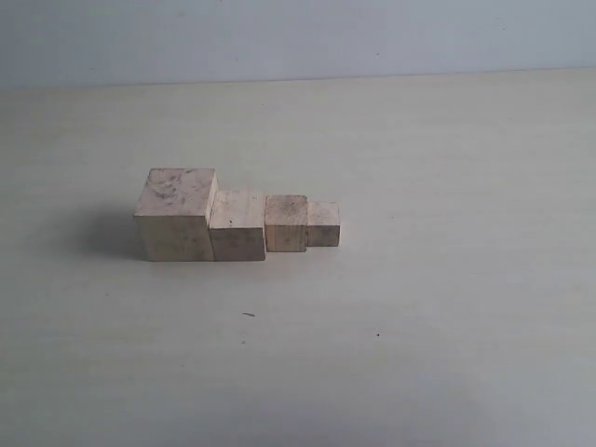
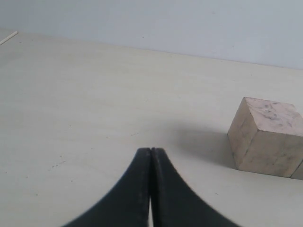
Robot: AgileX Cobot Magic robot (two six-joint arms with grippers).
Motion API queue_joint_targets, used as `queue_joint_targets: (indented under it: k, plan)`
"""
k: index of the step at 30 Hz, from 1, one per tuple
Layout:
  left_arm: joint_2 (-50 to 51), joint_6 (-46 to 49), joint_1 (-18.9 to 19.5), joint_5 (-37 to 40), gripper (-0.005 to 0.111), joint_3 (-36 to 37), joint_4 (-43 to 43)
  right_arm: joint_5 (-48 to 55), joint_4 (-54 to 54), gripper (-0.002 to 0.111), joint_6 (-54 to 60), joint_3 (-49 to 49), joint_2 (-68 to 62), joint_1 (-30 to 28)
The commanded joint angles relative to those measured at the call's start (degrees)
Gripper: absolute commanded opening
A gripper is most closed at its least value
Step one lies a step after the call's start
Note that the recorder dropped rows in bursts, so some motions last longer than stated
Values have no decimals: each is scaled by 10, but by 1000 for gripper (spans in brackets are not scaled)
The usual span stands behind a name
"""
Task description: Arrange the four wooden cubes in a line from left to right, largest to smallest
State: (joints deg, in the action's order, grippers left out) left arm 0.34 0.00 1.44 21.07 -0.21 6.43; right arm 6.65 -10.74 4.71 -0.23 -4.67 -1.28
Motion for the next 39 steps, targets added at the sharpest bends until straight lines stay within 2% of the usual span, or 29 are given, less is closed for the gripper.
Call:
queue_joint_targets:
  k: [1,5,12,39]
  plan:
    - [-3,0,-4,-4,0,2,-1,33,29,0,-6,2,21,-4]
    - [-3,0,-4,-4,0,2,-1,82,49,0,-6,2,33,-4]
    - [-3,0,-4,-4,0,2,-1,111,52,0,-6,2,33,-4]
    - [-3,0,-4,-4,0,2,-1,109,50,0,-8,2,33,-4]
